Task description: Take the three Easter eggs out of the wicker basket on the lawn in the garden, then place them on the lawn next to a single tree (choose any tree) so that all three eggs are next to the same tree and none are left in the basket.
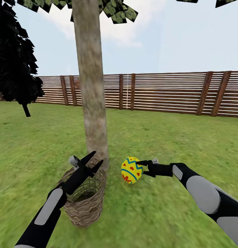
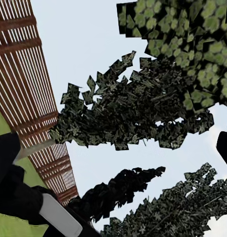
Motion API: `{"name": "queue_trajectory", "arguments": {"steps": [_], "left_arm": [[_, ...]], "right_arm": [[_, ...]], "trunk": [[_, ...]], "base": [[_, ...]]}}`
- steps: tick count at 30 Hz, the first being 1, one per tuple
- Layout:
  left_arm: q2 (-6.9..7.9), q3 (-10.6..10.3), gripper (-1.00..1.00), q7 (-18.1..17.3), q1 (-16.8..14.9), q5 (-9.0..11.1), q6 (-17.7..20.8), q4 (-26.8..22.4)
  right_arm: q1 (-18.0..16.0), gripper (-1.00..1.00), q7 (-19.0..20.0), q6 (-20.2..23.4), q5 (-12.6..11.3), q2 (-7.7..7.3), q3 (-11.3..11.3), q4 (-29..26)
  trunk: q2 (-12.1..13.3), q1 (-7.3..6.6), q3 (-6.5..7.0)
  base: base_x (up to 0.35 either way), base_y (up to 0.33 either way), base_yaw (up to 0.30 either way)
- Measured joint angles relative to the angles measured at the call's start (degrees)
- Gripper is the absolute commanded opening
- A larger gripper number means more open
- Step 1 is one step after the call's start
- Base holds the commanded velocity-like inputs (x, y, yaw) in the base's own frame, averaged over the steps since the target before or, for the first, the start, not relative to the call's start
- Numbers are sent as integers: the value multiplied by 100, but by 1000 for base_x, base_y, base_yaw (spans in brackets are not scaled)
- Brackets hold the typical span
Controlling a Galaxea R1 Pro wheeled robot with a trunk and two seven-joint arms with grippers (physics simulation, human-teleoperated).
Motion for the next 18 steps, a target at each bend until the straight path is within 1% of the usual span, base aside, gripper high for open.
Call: {"name": "queue_trajectory", "arguments": {"steps": [2,4,5,7,8,10,12,13,15,18], "left_arm": [[0,0,100,1,0,-1,0,0],[-36,0,100,0,0,-13,0,4],[-68,0,100,4,0,-21,0,10],[-105,0,100,7,0,-26,0,15],[-117,-4,100,16,0,-27,-4,17],[-123,-3,100,18,0,-27,-19,17],[-123,-6,100,23,0,-28,-80,19],[-123,-12,100,24,0,-28,-97,22],[-123,-102,100,26,0,-31,-119,26],[-123,-136,100,26,0,-30,-197,26]], "right_arm": [[0,-100,-253,-17,3,3,-8,0],[0,-100,-745,-73,-2,23,-111,1],[0,-100,-1053,-151,0,30,-181,1],[0,-100,-1470,-269,-6,34,-231,2],[0,-100,-1732,-314,-47,35,-243,2],[0,-100,-2056,-364,-213,39,-255,1],[0,-100,-2229,-400,-353,44,-256,2],[0,-100,-2255,-405,-374,45,-254,2],[0,-100,-2275,-410,-392,45,-252,1],[0,-100,-2307,-410,-394,45,-251,2]], "trunk": [[0,0,13],[0,-1,27],[0,0,34],[0,-1,47],[0,-1,54],[0,-1,67],[0,-1,81],[0,-1,88],[0,-1,101],[0,-1,121]], "base": [[118,-325,210],[134,-321,210],[140,-319,210],[144,-316,210],[147,-314,210],[147,-314,210],[147,-314,210],[147,-314,210],[147,-314,210],[147,-314,210]]}}
